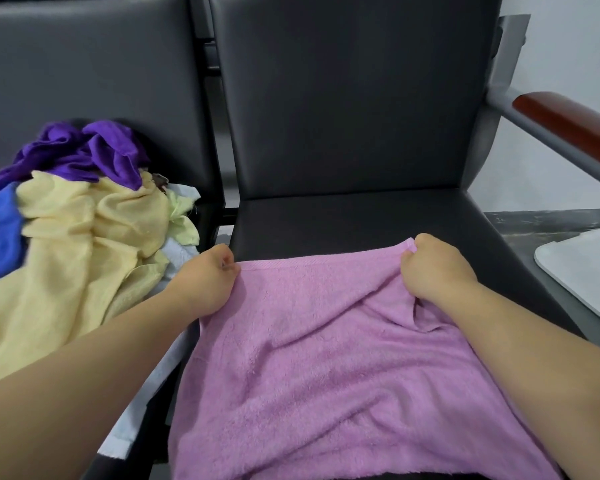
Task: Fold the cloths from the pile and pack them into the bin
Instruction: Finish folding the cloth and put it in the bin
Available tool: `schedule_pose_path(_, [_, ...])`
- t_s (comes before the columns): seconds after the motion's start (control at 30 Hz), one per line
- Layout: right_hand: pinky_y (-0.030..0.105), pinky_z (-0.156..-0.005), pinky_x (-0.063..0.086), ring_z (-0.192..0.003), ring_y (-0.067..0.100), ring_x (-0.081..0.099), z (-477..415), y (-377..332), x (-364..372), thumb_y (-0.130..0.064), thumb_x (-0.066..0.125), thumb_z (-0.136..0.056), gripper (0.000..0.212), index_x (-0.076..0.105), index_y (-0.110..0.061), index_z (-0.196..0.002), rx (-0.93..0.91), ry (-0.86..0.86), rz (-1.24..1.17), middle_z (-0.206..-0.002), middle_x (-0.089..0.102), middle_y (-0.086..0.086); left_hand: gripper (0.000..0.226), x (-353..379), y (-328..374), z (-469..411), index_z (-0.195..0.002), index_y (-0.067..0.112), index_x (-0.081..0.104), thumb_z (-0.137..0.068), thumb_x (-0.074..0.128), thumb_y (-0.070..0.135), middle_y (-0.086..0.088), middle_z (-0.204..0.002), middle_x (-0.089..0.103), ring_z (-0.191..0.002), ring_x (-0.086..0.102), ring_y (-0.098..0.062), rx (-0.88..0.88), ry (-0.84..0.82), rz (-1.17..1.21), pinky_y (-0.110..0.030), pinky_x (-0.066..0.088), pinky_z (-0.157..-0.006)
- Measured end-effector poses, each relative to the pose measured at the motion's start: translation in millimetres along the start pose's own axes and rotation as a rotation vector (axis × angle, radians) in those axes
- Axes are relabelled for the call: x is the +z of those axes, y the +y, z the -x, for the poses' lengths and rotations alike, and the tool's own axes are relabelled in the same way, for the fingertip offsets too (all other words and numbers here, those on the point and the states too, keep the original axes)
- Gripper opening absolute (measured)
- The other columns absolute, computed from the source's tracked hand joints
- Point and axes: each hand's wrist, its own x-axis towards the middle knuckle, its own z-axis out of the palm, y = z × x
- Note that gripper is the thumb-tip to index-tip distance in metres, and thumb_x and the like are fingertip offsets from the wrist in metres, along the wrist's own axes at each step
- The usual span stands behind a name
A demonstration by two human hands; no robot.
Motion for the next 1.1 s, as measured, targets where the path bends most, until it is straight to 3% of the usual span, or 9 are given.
schedule_pose_path(0.13, [0.032,-0.055,0.039,-0.074,0.022,0.059,-2.0,-3.9,-11.8,-0.025,0.054,-0.096,0.027,0.042,-0.009,-0.114,0.054,-0.1,-0.05,-0.092,0.059,0.007,0.022,-3.0,-0.5,-2.1,-0.098,0.016,0.051,-0.099,0.057,0.037,0.0,-0.084,0.058,-0.083,0.056,-0.021,-0.068,-0.001,0.013,-0.033,0.039,-0.072])
schedule_pose_path(0.23, [0.031,-0.055,0.038,-0.068,0.022,0.055,-2.6,-5.1,-16.3,-0.02,0.056,-0.089,0.015,0.056,-0.006,-0.094,0.027,-0.157,-0.008,-0.082,0.061,0.005,0.025,-7.5,-0.4,-2.5,-0.09,0.016,0.052,-0.099,0.057,0.039,-0.001,-0.085,0.06,-0.08,0.054,-0.017,-0.071,-0.077,-0.031,-0.033,0.037,-0.069])
schedule_pose_path(0.33, [0.031,-0.057,0.037,-0.072,0.022,0.055,1.5,-7.1,-18.2,-0.016,0.053,-0.091,0.012,0.058,-0.012,-0.081,-0.016,-0.193,0.009,-0.086,0.062,0.004,0.03,-12.4,-1.7,2.2,-0.082,0.016,0.047,-0.1,0.055,0.04,-0.001,-0.086,0.057,-0.076,0.051,-0.014,-0.013,-0.122,-0.05,-0.031,0.036,-0.064])
schedule_pose_path(0.5, [0.033,-0.058,0.036,-0.073,0.021,0.053,9.4,-4.0,-22.3,-0.018,0.045,-0.098,0.017,0.052,-0.013,-0.083,-0.02,-0.118,-0.024,-0.088,0.059,0.007,0.029,-26.5,0.2,15.8,-0.086,0.015,0.044,-0.101,0.056,0.036,0.0,-0.077,0.052,-0.068,0.046,-0.015,0.087,-0.087,0.012,-0.03,0.036,-0.059])
schedule_pose_path(0.63, [0.033,-0.059,0.036,-0.071,0.022,0.051,23.3,-5.7,-32.8,-0.017,0.041,-0.098,0.021,0.052,-0.012,-0.081,-0.034,-0.041,-0.052,-0.085,0.058,0.008,0.013,-45.5,-1.3,25.6,-0.095,0.017,0.057,-0.098,0.059,0.029,-0.001,-0.084,0.064,-0.075,0.058,-0.017,0.129,-0.066,-0.007,-0.027,0.043,-0.064])
schedule_pose_path(0.73, [0.033,-0.058,0.037,-0.069,0.022,0.051,34.4,-4.9,-41.4,-0.018,0.041,-0.096,0.022,0.054,-0.011,-0.079,-0.028,0.022,-0.061,-0.083,0.059,0.008,0.014,-61.4,-3.1,37.1,-0.082,0.026,0.063,-0.096,0.061,0.024,0.005,-0.079,0.066,-0.077,0.062,-0.018,0.171,-0.05,-0.061,-0.025,0.043,-0.063])
schedule_pose_path(0.83, [0.032,-0.056,0.037,-0.068,0.022,0.053,46.6,-5.0,-50.5,-0.019,0.041,-0.097,0.026,0.058,-0.01,-0.078,-0.05,0.095,-0.067,-0.08,0.06,0.007,0.014,-74.9,-0.1,49.9,-0.078,0.021,0.067,-0.092,0.067,0.023,0.003,-0.073,0.065,-0.068,0.057,-0.015,0.135,0.011,-0.068,-0.025,0.04,-0.057])
schedule_pose_path(1.0, [0.034,-0.056,0.043,-0.069,0.028,0.061,65.4,-9.8,-68.6,-0.015,0.045,-0.096,0.029,0.064,-0.011,-0.074,-0.09,0.165,-0.164,-0.074,0.065,0.008,0.015,-85.3,2.3,63.3,-0.074,0.008,0.068,-0.084,0.076,0.016,-0.007,-0.062,0.058,-0.055,0.051,-0.023,-0.082,0.123,0.237,-0.027,0.04,-0.053])
schedule_pose_path(1.1, [0.038,-0.058,0.049,-0.068,0.029,0.067,69.6,-14.8,-88.9,-0.012,0.051,-0.092,0.021,0.071,-0.008,-0.085,0.002,0.122,-0.614,-0.069,0.069,0.01,0.023,-97.9,16.0,67.7,-0.071,0.005,0.058,-0.092,0.068,0.009,-0.011,-0.055,0.049,-0.035,0.039,-0.015,-0.217,0.144,0.614,-0.016,0.03,-0.039])
